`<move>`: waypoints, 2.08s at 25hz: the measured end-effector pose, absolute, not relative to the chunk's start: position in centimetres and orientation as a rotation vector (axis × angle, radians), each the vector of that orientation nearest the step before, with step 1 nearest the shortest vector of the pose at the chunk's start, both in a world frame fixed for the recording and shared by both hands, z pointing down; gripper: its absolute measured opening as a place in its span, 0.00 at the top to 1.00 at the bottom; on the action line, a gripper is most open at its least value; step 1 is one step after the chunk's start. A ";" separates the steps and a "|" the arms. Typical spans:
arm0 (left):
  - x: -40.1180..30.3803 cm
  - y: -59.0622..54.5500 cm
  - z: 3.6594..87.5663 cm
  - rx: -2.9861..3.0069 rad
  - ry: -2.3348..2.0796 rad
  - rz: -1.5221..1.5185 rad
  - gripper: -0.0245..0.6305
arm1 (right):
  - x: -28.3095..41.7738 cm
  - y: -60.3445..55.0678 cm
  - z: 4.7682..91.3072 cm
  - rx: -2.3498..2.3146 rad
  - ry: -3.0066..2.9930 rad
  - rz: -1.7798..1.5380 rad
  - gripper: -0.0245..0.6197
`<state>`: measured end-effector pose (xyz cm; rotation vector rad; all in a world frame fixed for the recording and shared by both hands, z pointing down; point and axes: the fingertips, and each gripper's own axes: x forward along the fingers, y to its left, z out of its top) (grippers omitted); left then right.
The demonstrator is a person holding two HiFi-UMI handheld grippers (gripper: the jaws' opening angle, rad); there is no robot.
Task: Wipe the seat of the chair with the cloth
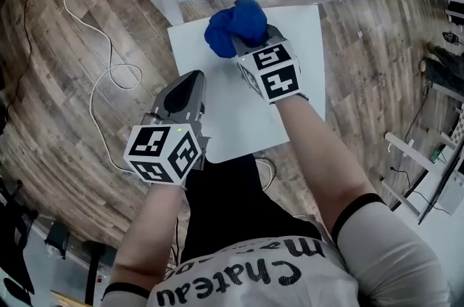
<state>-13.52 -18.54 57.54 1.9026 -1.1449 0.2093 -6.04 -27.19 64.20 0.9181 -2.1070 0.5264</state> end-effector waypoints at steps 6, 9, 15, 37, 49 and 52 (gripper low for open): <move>-11.0 -19.0 57.8 1.898 -1.126 0.223 0.95 | 0.3 -28.4 64.1 1.062 -2.049 0.595 0.85; -9.7 -19.5 57.6 1.911 -1.109 0.221 0.95 | 2.8 -28.8 64.1 1.096 -2.023 0.604 0.85; -7.4 -20.4 57.8 1.932 -1.086 0.244 0.95 | 7.2 -29.9 64.3 1.145 -1.987 0.595 0.85; -5.4 -16.6 57.2 1.901 -1.016 0.253 0.95 | 16.0 -27.8 61.9 1.282 -1.887 0.555 0.85; -12.7 -15.9 54.7 1.844 -1.169 0.253 0.95 | -6.1 -18.7 58.2 0.739 -2.299 0.596 0.85; -14.5 -15.6 54.5 1.815 -1.203 0.239 0.95 | -12.1 -17.4 57.6 0.607 -2.386 0.661 0.85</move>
